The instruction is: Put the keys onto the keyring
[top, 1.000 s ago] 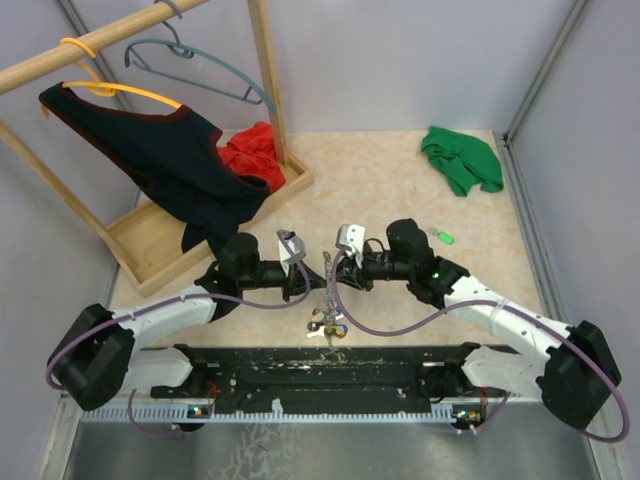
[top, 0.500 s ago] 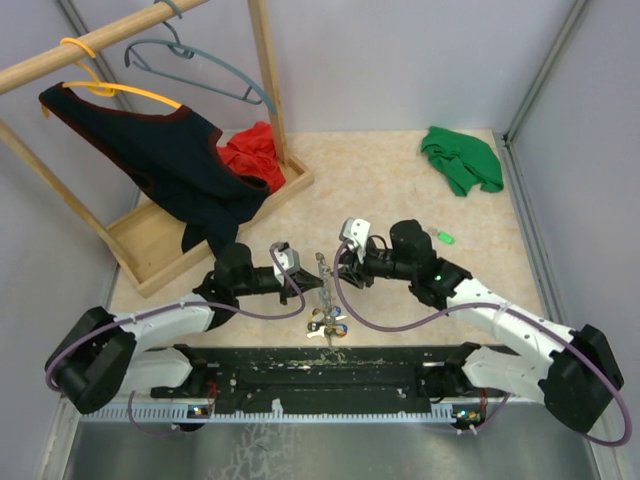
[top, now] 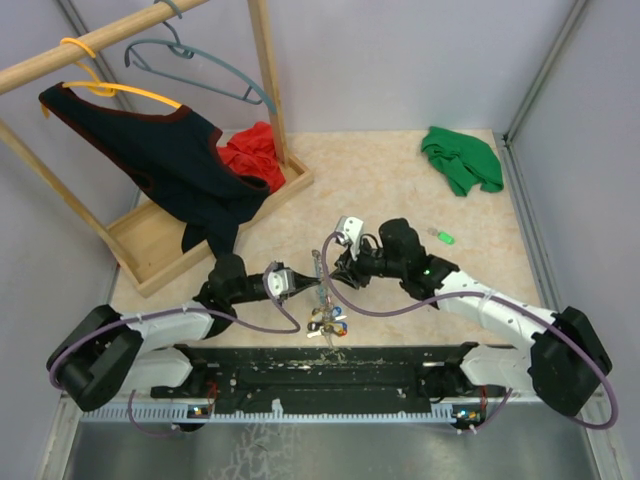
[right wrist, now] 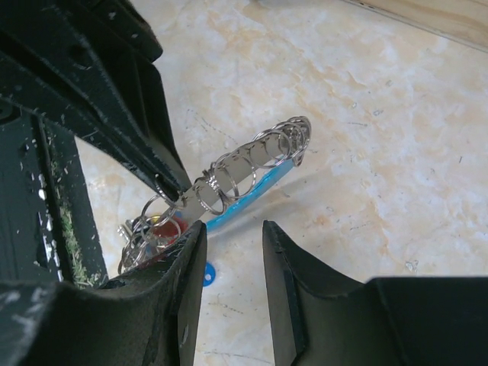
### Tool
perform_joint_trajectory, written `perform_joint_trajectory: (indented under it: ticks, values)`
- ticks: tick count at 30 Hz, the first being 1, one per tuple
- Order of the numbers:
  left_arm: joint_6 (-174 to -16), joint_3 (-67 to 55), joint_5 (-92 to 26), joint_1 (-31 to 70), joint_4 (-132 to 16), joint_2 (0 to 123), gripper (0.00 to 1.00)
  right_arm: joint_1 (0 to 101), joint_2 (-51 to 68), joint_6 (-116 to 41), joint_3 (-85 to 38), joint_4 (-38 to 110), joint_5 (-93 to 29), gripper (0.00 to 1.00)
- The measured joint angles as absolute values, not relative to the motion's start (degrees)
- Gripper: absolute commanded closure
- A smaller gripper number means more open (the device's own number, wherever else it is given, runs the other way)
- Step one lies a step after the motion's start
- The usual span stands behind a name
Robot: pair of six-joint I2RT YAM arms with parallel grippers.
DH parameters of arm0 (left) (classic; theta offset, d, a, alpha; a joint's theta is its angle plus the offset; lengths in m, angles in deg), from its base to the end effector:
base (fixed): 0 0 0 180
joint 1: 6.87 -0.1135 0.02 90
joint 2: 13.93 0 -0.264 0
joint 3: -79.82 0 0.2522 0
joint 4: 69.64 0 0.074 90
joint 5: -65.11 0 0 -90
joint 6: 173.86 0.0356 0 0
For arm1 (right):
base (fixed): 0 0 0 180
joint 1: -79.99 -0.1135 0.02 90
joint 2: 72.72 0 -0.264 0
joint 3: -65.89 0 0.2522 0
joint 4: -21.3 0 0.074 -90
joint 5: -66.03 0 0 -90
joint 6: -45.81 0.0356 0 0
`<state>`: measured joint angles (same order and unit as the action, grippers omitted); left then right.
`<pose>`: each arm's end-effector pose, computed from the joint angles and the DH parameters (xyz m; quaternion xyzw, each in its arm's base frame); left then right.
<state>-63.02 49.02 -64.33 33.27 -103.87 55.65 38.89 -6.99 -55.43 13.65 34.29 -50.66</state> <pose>0.1579 -0.1628 0.1949 0.5482 0.4797 -0.3514 0.5881 0.1790 0.1773 0.2482 -0.4739 0.6889 0.3216 0.4443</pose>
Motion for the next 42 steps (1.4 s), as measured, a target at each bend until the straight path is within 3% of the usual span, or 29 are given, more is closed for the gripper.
perform_joint_trajectory:
  ticks: [7, 11, 21, 30, 42]
  values:
    - [-55.43, 51.38, -64.46, 33.27, -109.94, 57.26, 1.00, 38.89, -4.54, -52.50, 10.37, 35.62, -47.30, 0.63]
    - [-52.96, 53.17, -64.41, 33.27, -113.62, 57.79, 1.00, 38.89, -2.73, -49.36, 7.23, 38.68, -43.80, 0.49]
    - [-50.87, 57.83, -60.87, 33.27, -126.75, 62.84, 1.00, 38.89, 0.51, -44.66, 1.39, 48.89, -39.67, 0.34]
    - [-50.76, 58.31, -58.67, 33.27, -131.39, 65.00, 1.00, 48.07, 11.37, -40.50, -8.82, 63.18, -27.54, 0.33]
    - [-52.35, 58.18, -57.92, 33.27, -130.18, 64.70, 1.00, 65.25, 18.23, -38.16, -11.11, 62.59, -17.81, 0.39]
